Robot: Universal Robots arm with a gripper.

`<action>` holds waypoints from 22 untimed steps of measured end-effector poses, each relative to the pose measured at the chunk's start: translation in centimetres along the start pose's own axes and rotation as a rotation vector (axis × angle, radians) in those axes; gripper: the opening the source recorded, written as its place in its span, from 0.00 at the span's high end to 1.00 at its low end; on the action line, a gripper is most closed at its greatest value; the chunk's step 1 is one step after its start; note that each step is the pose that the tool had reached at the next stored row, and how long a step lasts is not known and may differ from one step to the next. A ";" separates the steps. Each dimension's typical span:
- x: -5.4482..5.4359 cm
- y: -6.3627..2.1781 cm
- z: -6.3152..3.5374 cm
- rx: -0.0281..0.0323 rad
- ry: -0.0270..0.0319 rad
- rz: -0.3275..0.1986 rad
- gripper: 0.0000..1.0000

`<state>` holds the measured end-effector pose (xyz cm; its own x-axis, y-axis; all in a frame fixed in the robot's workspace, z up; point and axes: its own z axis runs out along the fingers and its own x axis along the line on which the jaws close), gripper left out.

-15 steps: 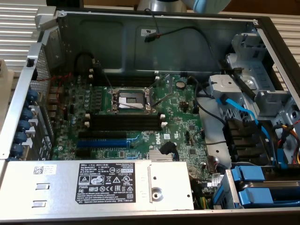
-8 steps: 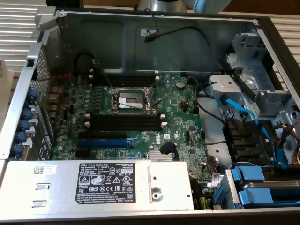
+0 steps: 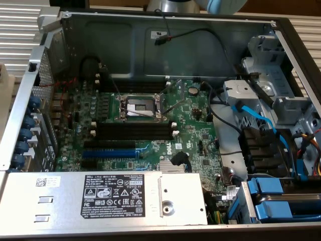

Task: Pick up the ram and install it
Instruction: 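Pick up the ram and move it above insertion slot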

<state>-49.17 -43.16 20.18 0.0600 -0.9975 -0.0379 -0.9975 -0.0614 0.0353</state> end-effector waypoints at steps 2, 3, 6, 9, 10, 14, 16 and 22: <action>0.0 -0.02 -0.01 -0.0003 0.0001 0.000 0.69; 0.0 -0.10 -0.02 -0.0008 0.0000 0.000 0.69; 0.0 -0.14 0.03 -0.0010 -0.0002 0.000 0.69; 0.1 -0.16 0.02 -0.0014 -0.0001 0.000 0.69; 0.2 -0.17 0.02 -0.0013 -0.0004 0.000 0.69; 0.2 -0.43 0.05 -0.0027 -0.0010 0.000 0.69; 0.2 -0.55 0.08 -0.0036 -0.0011 0.000 0.69; 0.2 -0.56 0.11 -0.0038 -0.0011 0.000 0.69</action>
<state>-48.60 -43.37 20.04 0.0600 -0.9974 -0.0390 -0.9973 -0.0615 0.0390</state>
